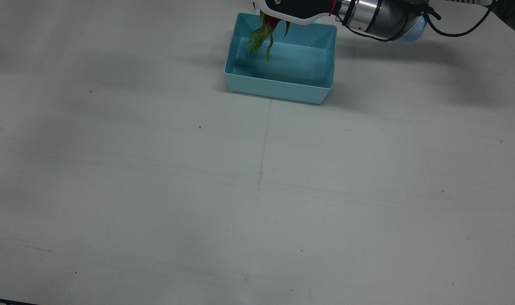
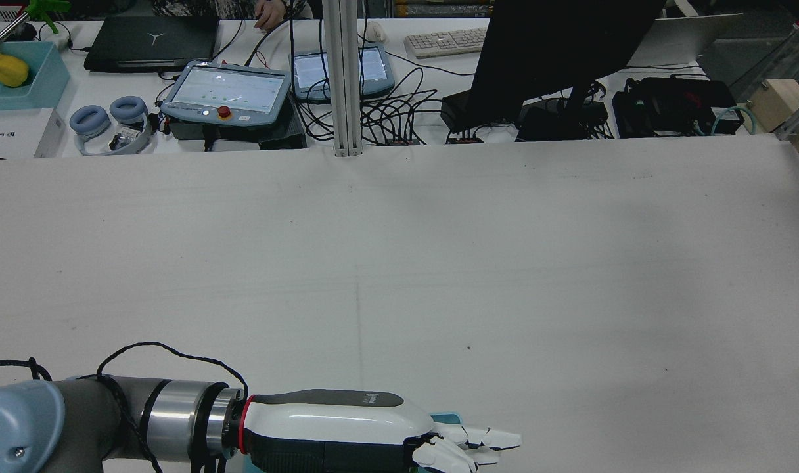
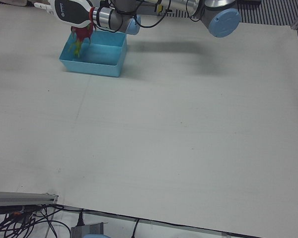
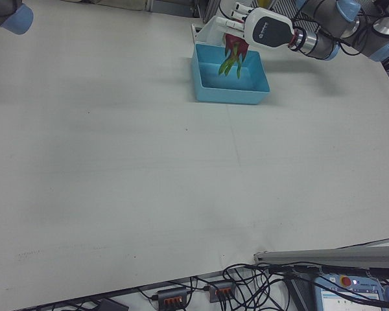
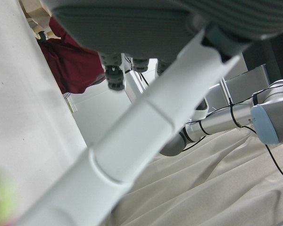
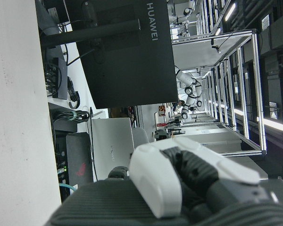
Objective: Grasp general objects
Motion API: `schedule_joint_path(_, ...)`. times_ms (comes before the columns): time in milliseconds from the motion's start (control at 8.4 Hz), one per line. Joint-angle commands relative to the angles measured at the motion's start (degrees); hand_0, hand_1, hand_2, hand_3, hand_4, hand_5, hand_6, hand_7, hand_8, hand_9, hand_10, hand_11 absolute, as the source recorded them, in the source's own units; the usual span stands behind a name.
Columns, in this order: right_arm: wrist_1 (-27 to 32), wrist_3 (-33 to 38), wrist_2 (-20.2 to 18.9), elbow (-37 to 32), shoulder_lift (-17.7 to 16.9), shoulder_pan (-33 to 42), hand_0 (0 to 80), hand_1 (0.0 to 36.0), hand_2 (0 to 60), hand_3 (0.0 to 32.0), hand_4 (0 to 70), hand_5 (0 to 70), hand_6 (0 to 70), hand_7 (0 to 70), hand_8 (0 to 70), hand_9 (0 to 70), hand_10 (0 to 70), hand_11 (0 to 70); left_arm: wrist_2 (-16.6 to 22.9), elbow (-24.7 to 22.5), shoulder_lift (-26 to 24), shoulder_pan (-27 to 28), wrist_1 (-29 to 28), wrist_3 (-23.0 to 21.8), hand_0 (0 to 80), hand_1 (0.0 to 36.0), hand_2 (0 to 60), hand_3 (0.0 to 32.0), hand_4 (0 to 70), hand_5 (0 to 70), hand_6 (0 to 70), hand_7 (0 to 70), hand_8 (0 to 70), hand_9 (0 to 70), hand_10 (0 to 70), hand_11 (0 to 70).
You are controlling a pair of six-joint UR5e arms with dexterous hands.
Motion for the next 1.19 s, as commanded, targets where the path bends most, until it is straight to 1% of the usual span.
schedule_joint_path(0, 0.0, 0.0, 0.0, 0.0, 0.0, 0.0, 0.0, 0.0, 0.0, 0.0, 0.0, 0.0, 0.0, 0.0, 0.0, 0.0, 0.0, 0.0, 1.8, -0.1, 0.2, -0.2, 0.1, 0.3, 80.0, 36.0, 60.0, 0.0, 5.0, 70.0, 15.5, 43.1, 2.1, 7.2, 24.9, 42.0)
schedule_joint_path(119, 0.0, 0.0, 0.0, 0.0, 0.0, 0.0, 0.0, 0.0, 0.0, 0.0, 0.0, 0.0, 0.0, 0.0, 0.0, 0.0, 0.0, 0.0, 1.8, -0.1, 0.7, -0.3, 0.0, 0.4, 80.0, 36.0, 60.0, 0.0, 2.1, 70.0, 11.8, 40.2, 1.3, 6.6, 21.6, 37.6)
schedule_joint_path(238, 0.0, 0.0, 0.0, 0.0, 0.0, 0.0, 0.0, 0.0, 0.0, 0.0, 0.0, 0.0, 0.0, 0.0, 0.0, 0.0, 0.0, 0.0, 1.8, -0.1, 1.9, -1.1, 0.0, 0.2, 80.0, 36.0, 60.0, 0.0, 1.9, 70.0, 11.9, 45.0, 1.3, 7.6, 19.8, 35.0)
schedule_joint_path(357, 0.0, 0.0, 0.0, 0.0, 0.0, 0.0, 0.0, 0.0, 0.0, 0.0, 0.0, 0.0, 0.0, 0.0, 0.0, 0.0, 0.0, 0.0, 1.8, 1.0, 3.9, -4.7, -0.1, -0.2, 80.0, 36.0, 60.0, 0.0, 14.9, 70.0, 22.8, 60.8, 3.5, 10.7, 19.1, 33.6)
schedule_joint_path(476, 0.0, 0.0, 0.0, 0.0, 0.0, 0.0, 0.0, 0.0, 0.0, 0.0, 0.0, 0.0, 0.0, 0.0, 0.0, 0.0, 0.0, 0.0, 1.8, 4.2, 4.9, -12.5, -2.2, -1.6, 80.0, 36.0, 60.0, 0.0, 22.4, 70.0, 28.4, 67.5, 4.6, 12.1, 21.0, 36.2)
schedule_joint_path(595, 0.0, 0.0, 0.0, 0.0, 0.0, 0.0, 0.0, 0.0, 0.0, 0.0, 0.0, 0.0, 0.0, 0.0, 0.0, 0.0, 0.0, 0.0, 1.8, 9.4, 6.5, -19.6, -7.3, -3.9, 80.0, 36.0, 60.0, 0.0, 20.2, 70.0, 28.4, 67.4, 4.6, 12.0, 23.9, 40.3)
schedule_joint_path(714, 0.0, 0.0, 0.0, 0.0, 0.0, 0.0, 0.0, 0.0, 0.0, 0.0, 0.0, 0.0, 0.0, 0.0, 0.0, 0.0, 0.0, 0.0, 1.3, 14.0, 6.9, -25.2, -8.8, -4.2, 80.0, 36.0, 60.0, 0.0, 17.4, 70.0, 26.7, 65.4, 4.3, 11.6, 24.4, 41.1)
schedule_joint_path(833, 0.0, 0.0, 0.0, 0.0, 0.0, 0.0, 0.0, 0.0, 0.0, 0.0, 0.0, 0.0, 0.0, 0.0, 0.0, 0.0, 0.0, 0.0, 0.5, 17.8, 6.9, -29.5, -9.4, -4.3, 80.0, 36.0, 60.0, 0.0, 17.6, 70.0, 27.6, 69.0, 4.5, 12.4, 24.7, 41.4)
schedule_joint_path(952, 0.0, 0.0, 0.0, 0.0, 0.0, 0.0, 0.0, 0.0, 0.0, 0.0, 0.0, 0.0, 0.0, 0.0, 0.0, 0.0, 0.0, 0.0, -3.2, 19.4, 7.0, -32.3, -9.4, -4.3, 80.0, 36.0, 60.0, 0.0, 18.1, 70.0, 27.4, 70.0, 4.4, 12.8, 21.2, 36.4)
schedule_joint_path(1071, 0.0, 0.0, 0.0, 0.0, 0.0, 0.0, 0.0, 0.0, 0.0, 0.0, 0.0, 0.0, 0.0, 0.0, 0.0, 0.0, 0.0, 0.0, -6.1, 22.4, 7.8, -35.7, -10.8, -4.4, 80.0, 36.0, 60.0, 0.0, 17.2, 70.0, 25.4, 69.6, 4.0, 12.5, 20.1, 34.9)
